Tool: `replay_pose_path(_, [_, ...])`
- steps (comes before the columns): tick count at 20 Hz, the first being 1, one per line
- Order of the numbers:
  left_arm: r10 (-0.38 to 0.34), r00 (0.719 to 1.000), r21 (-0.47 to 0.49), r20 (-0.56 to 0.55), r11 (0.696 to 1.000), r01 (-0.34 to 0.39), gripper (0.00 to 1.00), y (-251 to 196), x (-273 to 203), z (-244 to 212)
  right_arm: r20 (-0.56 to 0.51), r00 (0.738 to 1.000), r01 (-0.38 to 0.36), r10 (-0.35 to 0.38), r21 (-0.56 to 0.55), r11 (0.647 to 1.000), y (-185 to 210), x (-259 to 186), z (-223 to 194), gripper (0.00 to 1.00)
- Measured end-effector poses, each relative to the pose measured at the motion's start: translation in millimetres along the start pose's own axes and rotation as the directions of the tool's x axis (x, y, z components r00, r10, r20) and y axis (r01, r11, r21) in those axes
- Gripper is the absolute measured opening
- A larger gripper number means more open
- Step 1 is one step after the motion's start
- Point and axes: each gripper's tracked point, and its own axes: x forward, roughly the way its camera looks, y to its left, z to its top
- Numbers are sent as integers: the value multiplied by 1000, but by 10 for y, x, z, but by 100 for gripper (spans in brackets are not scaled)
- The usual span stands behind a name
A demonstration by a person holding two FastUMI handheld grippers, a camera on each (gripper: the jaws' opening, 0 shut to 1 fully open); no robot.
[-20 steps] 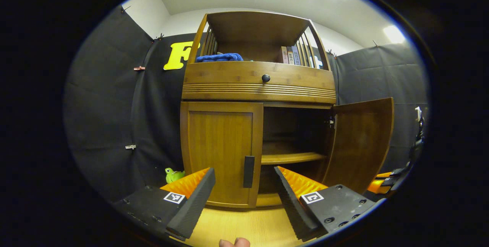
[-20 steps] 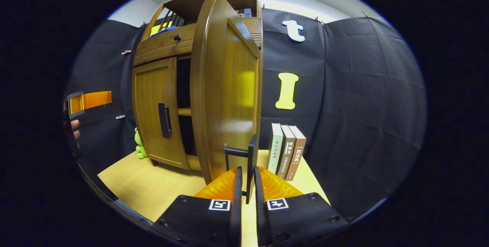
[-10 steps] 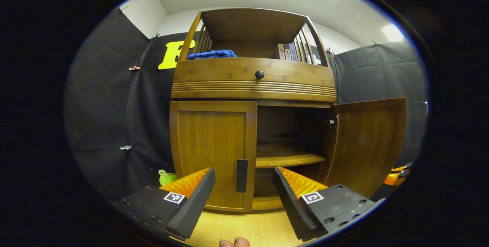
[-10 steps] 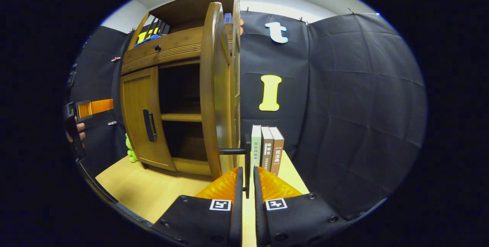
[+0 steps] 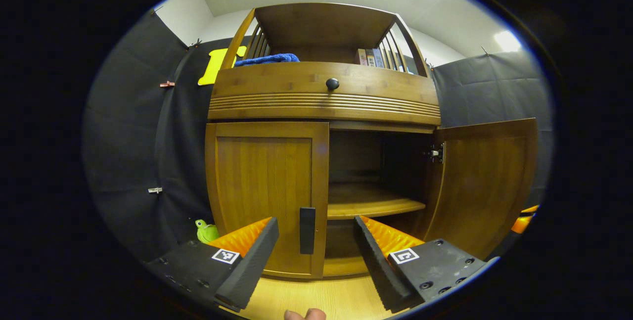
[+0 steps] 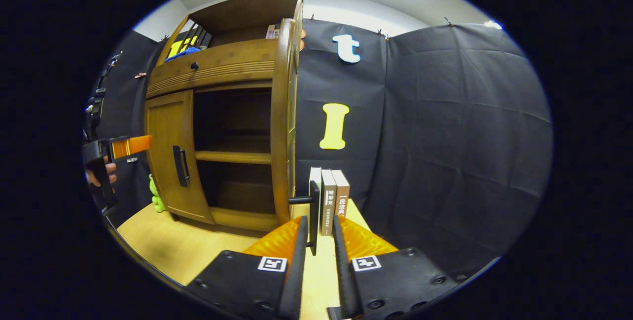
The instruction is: Open the right door of the double-door shoe cabinet with the right hand, and open the left door with the left hand.
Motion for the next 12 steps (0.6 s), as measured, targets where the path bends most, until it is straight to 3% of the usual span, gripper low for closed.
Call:
replay_pose_path(1, [5,1000,4,1,1000,-5,92,18,70,-25,28,999,35,-35,-19,999,-85,-38,76,46])
replay_pose_path(4, [12,1000,3,0,1000,-12,97,52,308,-104,116,990,87,-81,-49,995,-225,-111,309,83])
replay_pose_path(5, [10,1000,0,-2,1000,-10,92,56,368,-165,113,990,93,-90,-28,995,-241,-120,319,95])
replay_pose_path(8, [12,1000,20,-16,1000,-12,95,109,619,-309,86,992,89,-93,50,995,-248,-172,317,97])
replay_pose_path(12, [12,998,34,-65,999,-10,90,106,941,-606,119,988,92,-94,21,996,-280,-211,381,95])
